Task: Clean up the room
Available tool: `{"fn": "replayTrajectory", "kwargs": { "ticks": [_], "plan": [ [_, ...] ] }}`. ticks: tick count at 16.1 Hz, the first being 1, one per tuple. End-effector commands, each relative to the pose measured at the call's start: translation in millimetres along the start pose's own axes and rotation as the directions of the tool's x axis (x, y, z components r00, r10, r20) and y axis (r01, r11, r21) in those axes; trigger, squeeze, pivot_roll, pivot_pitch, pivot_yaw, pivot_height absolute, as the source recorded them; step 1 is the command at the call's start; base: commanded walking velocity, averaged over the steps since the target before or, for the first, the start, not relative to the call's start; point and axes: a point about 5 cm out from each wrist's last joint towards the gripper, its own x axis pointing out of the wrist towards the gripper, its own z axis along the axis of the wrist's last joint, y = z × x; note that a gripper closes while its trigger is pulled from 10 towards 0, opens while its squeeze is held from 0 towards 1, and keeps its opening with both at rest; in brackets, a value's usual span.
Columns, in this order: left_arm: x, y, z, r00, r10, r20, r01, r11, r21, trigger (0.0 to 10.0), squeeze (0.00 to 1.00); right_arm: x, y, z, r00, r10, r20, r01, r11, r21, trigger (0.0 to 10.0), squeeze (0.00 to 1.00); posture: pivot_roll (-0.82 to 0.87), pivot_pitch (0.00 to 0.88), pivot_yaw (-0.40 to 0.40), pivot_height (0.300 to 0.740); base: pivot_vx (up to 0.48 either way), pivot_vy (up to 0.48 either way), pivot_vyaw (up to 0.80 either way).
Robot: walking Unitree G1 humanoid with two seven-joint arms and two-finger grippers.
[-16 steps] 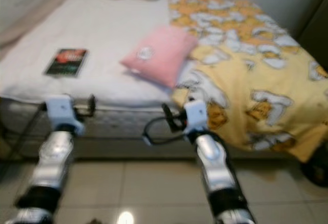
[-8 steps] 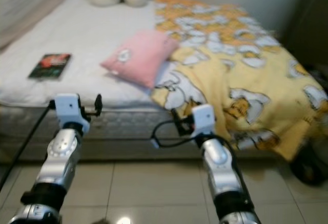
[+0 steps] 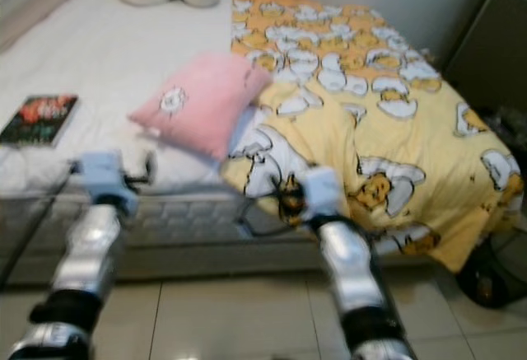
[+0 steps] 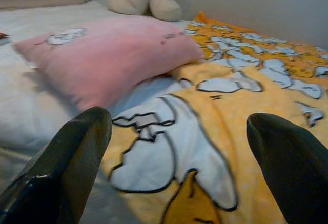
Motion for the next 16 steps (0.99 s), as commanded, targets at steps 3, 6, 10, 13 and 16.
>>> {"fn": "replayTrajectory", "kwargs": {
  "ticks": [3, 6, 10, 13, 16],
  "plan": [
    [2.3, 11.9, 3.7, 1.000, 0.007, 0.010, -0.008, 0.999, 0.042, 10.0, 0.00, 6.1, 4.1, 4.2, 1.000, -0.014, 0.017, 0.013, 0.999, 0.046, 10.0, 0.00, -0.02, 0.016, -0.046, 0.740, 0.472, 0.000, 0.00],
    [6.3, 14.2, 9.6, 1.000, -0.013, 0.022, 0.011, 0.997, 0.075, 10.0, 0.00, 8.1, 3.8, 4.5, 1.000, -0.016, 0.015, 0.015, 0.999, 0.050, 10.0, 0.00, -0.01, 0.007, -0.042, 0.740, 0.285, 0.386, 0.00],
    [10.5, 13.9, 12.6, 0.999, -0.043, 0.016, 0.041, 0.993, 0.113, 10.0, 0.00, 9.2, 4.4, 1.2, 1.000, -0.019, -0.006, 0.019, 0.998, 0.053, 10.0, 0.00, -0.01, 0.000, -0.031, 0.740, 0.278, 0.392, -0.78],
    [11.5, 6.8, 10.8, 0.997, -0.071, 0.005, 0.070, 0.989, 0.127, 10.0, 0.00, 8.0, 2.5, 0.4, 0.999, -0.039, 0.000, 0.039, 0.998, 0.038, 10.0, 0.00, -0.01, 0.000, -0.027, 0.740, 0.199, 0.236, -0.26],
    [12.0, 6.6, 13.3, 0.998, -0.054, 0.019, 0.052, 0.992, 0.117, 10.0, 0.00, 8.6, 1.5, 2.1, 0.999, -0.041, 0.010, 0.040, 0.999, 0.037, 10.0, 0.00, -0.02, 0.004, -0.030, 0.740, 0.310, 0.000, 0.00]
  ]
}}
